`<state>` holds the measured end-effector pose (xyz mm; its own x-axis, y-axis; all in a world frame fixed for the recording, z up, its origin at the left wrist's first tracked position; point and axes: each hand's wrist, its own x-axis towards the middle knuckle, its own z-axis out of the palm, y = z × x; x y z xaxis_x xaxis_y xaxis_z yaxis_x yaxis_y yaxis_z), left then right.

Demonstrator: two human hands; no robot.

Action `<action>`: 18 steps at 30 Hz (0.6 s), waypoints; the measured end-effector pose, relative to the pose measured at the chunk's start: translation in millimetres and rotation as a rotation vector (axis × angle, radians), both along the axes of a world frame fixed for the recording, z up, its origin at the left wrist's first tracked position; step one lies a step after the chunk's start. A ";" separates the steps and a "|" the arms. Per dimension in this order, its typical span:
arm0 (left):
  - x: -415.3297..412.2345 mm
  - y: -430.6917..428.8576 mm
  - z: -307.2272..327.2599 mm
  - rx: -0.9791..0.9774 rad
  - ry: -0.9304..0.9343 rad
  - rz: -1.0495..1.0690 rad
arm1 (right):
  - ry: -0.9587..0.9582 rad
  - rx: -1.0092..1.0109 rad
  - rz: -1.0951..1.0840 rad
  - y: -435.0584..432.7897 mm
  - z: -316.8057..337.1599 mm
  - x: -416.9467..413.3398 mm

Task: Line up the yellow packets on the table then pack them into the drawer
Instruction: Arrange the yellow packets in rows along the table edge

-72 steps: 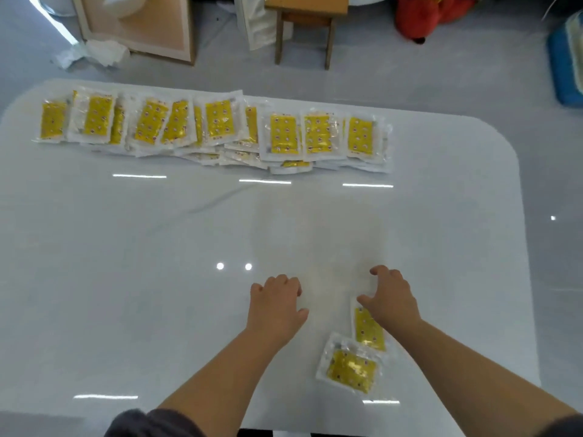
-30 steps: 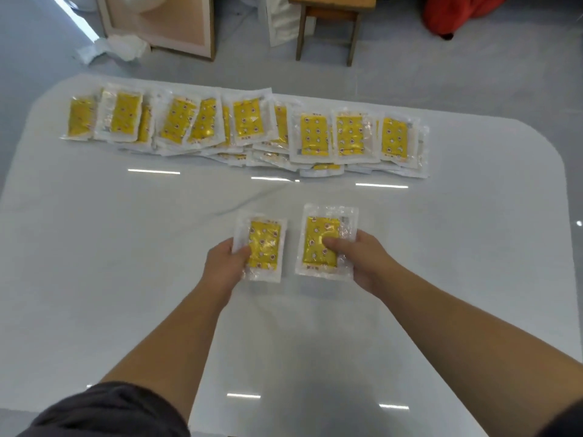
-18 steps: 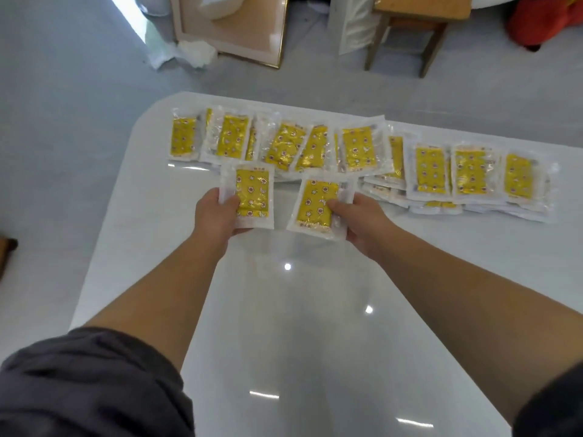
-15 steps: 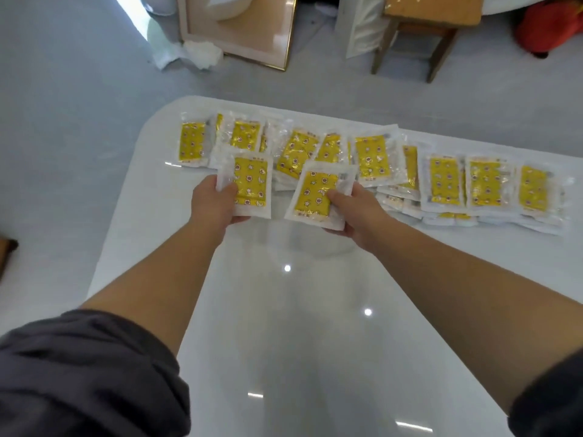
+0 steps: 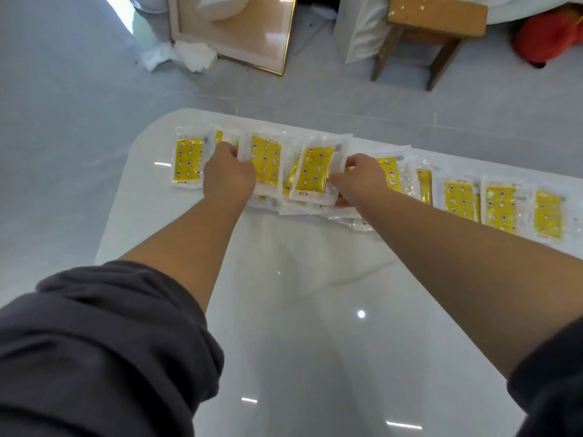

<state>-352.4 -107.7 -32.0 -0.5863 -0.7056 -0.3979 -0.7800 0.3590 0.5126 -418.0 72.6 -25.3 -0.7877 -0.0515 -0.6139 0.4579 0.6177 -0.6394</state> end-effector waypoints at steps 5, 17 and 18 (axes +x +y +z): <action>16.7 4.8 -3.2 -0.336 -0.069 -0.157 | 0.264 0.376 0.314 10.8 -0.7 16.7; 117.5 154.3 -25.7 -0.211 -0.292 -0.755 | 0.247 0.546 0.768 177.9 -32.0 114.7; 127.1 175.7 -30.3 -0.178 -0.355 -0.811 | 0.226 0.586 0.792 203.5 -36.3 119.5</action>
<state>-225.3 68.1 -62.3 -0.7940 -0.1974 -0.5749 -0.3542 0.9189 0.1737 -298.5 276.0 -61.6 -0.7586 -0.3484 -0.5506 -0.3148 0.9358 -0.1585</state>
